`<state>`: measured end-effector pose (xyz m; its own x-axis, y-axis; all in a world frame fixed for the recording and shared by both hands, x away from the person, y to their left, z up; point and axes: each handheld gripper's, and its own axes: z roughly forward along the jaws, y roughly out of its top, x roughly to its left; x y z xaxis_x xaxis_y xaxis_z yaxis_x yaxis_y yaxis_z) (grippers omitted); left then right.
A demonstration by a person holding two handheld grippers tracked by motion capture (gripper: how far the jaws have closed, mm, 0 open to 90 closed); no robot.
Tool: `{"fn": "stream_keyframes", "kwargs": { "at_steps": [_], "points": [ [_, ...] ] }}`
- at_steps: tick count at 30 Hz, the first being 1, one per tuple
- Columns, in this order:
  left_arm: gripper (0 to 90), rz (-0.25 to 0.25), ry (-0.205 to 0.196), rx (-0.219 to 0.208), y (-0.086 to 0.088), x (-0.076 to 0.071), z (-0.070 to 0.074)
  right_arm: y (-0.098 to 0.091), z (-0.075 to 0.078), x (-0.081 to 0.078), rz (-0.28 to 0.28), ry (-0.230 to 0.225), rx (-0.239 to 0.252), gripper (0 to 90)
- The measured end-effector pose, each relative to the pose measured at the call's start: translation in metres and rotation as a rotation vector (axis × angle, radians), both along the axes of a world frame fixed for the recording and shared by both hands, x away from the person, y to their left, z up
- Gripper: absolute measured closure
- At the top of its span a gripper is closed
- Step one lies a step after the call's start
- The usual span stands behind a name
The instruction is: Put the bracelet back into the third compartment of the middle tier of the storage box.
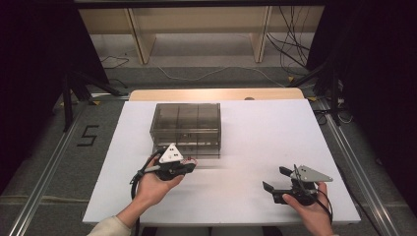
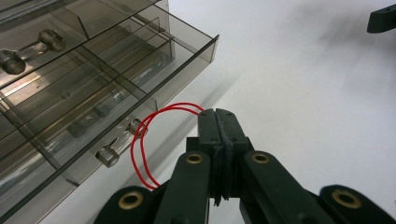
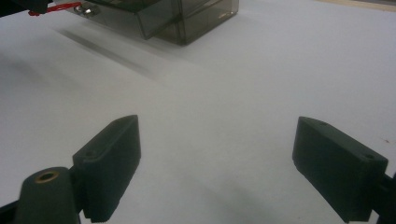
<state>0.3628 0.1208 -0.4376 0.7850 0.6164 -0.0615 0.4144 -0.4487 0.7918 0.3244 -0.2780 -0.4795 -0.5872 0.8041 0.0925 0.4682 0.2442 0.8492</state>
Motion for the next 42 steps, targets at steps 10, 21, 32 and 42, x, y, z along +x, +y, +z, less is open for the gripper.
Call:
{"fn": "stream_keyframes", "kwargs": {
  "at_steps": [10, 21, 32, 42],
  "points": [
    [89.9, -0.008, -0.007, 0.003, -0.005, 0.003, 0.003, 0.000, 0.000, 0.000, 0.000, 0.000, -0.001, 16.4],
    [89.9, -0.010, -0.020, 0.003, -0.012, 0.007, 0.007, 0.000, 0.000, 0.000, 0.001, 0.000, 0.000, 16.5],
    [89.9, -0.012, -0.023, 0.004, -0.016, 0.010, 0.008, 0.000, 0.000, 0.000, -0.002, -0.002, -0.002, 16.5],
    [89.9, -0.014, -0.028, 0.007, -0.020, 0.013, 0.011, -0.001, 0.001, 0.000, -0.003, -0.002, -0.004, 16.4]
  ]
}}
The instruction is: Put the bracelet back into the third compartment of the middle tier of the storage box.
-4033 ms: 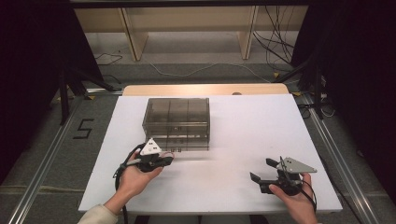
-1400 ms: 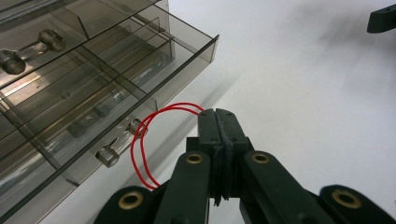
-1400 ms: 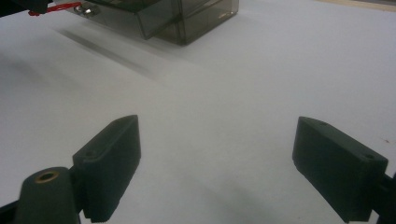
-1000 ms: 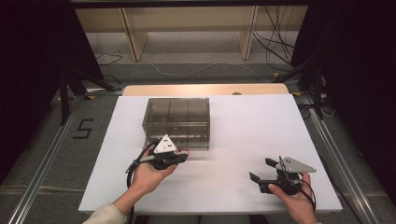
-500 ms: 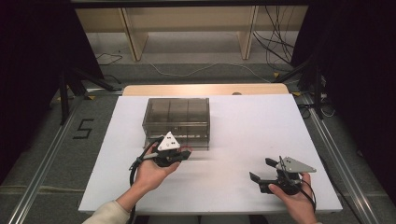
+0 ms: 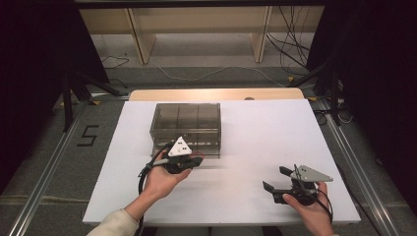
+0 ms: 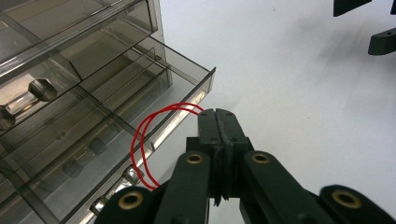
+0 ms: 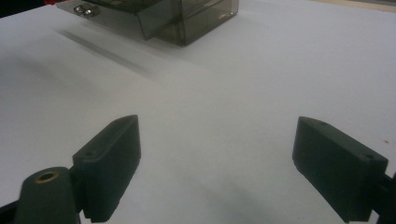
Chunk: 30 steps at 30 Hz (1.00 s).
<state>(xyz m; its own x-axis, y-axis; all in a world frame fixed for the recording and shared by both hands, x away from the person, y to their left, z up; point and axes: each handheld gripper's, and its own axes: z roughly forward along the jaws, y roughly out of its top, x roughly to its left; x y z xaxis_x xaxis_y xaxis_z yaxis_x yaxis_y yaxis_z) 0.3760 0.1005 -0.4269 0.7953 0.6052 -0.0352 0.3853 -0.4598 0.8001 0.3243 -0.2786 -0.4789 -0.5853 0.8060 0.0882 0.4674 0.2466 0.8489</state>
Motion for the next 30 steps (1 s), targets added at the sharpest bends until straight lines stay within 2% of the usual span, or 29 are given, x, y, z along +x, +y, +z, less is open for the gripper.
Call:
{"fn": "stream_keyframes", "kwargs": {
  "at_steps": [30],
  "points": [
    [89.9, -0.003, 0.003, 0.001, -0.0072, 0.0082, 0.0039, 0.0000, 0.0002, 0.0000, -0.003, 0.000, 0.000, 16.4]
  ]
}}
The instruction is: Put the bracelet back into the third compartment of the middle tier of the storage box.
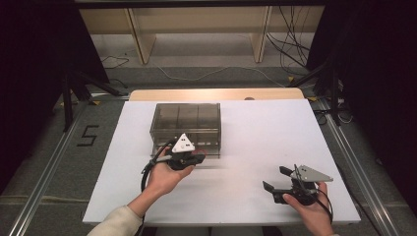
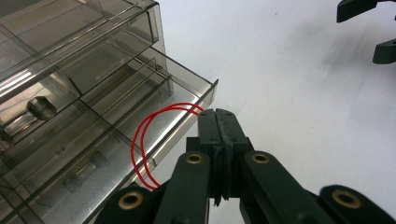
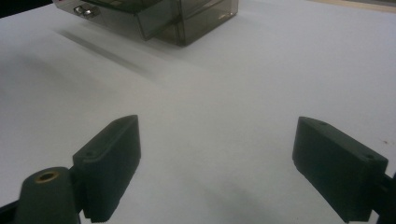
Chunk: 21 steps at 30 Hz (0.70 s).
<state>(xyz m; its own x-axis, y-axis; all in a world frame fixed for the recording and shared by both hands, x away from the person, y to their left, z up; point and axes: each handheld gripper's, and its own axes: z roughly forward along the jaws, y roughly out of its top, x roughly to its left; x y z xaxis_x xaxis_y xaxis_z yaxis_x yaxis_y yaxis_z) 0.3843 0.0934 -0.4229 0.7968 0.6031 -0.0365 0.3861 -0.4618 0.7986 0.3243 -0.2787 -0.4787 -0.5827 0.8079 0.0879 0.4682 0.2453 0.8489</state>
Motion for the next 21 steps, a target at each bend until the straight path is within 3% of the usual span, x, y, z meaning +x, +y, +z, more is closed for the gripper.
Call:
{"fn": "stream_keyframes", "kwargs": {
  "at_steps": [21],
  "points": [
    [89.9, 0.005, -0.004, 0.006, -0.0048, 0.0080, 0.0018, -0.0001, 0.0001, 0.0000, -0.001, -0.001, 0.000, 16.4]
  ]
}}
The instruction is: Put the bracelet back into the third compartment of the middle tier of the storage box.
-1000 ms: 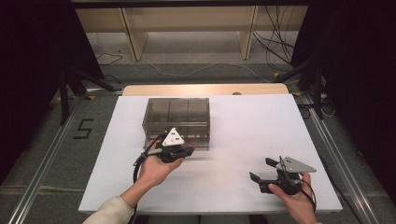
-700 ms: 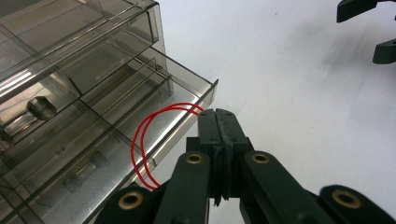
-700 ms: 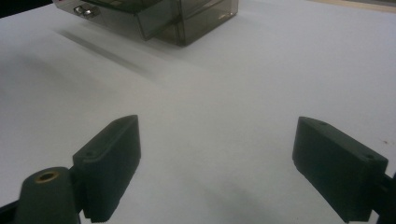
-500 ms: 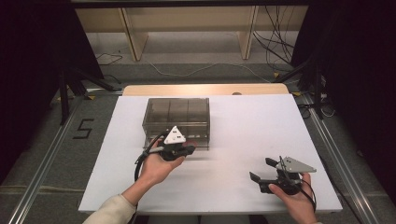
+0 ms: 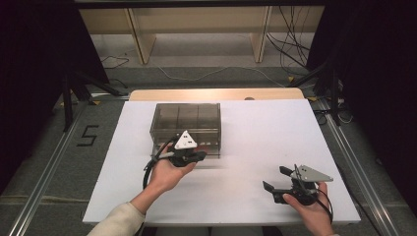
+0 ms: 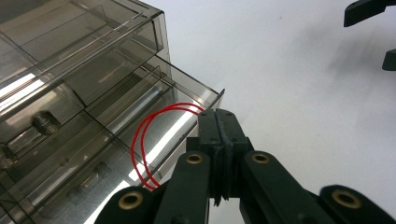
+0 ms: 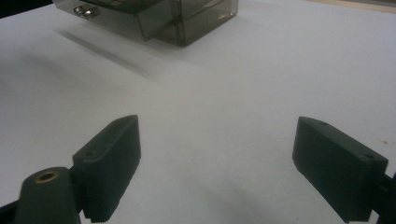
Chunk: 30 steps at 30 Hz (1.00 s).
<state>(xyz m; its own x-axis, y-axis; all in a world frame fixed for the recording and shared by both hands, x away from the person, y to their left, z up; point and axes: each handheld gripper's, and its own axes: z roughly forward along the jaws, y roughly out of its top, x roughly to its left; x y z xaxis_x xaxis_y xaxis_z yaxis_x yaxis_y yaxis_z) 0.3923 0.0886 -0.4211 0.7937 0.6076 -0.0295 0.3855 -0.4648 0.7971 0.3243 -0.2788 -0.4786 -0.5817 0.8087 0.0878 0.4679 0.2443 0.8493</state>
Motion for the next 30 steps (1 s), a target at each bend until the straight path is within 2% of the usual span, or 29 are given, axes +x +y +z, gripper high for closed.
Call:
{"fn": "stream_keyframes", "kwargs": {
  "at_steps": [30],
  "points": [
    [89.9, 0.002, 0.005, 0.013, -0.0064, 0.0094, -0.0010, -0.0001, 0.0001, 0.0002, -0.004, -0.001, 0.003, 16.5]
  ]
}}
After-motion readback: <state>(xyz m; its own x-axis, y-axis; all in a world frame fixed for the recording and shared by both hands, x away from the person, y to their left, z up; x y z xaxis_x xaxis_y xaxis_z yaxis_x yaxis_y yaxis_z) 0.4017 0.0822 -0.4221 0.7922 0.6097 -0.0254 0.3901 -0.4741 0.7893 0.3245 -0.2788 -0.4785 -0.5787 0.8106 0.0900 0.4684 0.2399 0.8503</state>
